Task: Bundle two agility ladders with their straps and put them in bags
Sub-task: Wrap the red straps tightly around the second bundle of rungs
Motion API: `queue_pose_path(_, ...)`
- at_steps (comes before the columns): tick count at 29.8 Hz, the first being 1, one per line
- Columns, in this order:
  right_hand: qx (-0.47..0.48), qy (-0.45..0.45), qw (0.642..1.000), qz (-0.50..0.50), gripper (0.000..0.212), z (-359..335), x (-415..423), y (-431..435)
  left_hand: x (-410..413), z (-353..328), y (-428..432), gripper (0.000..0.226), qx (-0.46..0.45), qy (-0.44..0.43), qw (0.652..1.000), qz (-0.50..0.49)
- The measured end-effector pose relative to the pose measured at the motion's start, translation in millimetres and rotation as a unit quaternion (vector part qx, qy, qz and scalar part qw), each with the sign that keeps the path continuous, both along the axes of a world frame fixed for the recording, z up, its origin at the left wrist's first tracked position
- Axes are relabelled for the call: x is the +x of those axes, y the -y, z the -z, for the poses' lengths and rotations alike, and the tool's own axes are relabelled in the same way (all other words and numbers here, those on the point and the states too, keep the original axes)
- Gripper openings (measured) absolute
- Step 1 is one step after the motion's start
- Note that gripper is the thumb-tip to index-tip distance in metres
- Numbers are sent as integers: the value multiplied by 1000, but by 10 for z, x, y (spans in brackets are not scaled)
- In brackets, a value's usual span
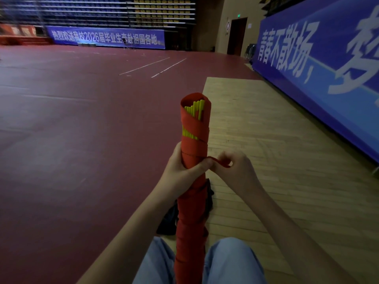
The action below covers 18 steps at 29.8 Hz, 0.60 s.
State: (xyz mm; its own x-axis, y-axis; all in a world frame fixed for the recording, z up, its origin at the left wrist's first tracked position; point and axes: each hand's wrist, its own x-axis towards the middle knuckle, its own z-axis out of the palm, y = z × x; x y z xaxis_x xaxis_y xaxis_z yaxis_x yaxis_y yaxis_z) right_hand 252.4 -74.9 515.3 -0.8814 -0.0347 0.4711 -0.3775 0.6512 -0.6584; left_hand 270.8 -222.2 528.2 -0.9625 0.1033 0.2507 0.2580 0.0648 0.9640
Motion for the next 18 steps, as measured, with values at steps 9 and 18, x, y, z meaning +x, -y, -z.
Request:
queue_pose_path(9, 6, -36, 999, 9, 24, -71, 88, 9, -18, 26, -41, 41, 14, 4, 1000, 0)
queue_pose_path(18, -237, 205, 922, -226, 23, -25, 91, 23, -50, 35, -47, 42, -17, -31, 999, 30)
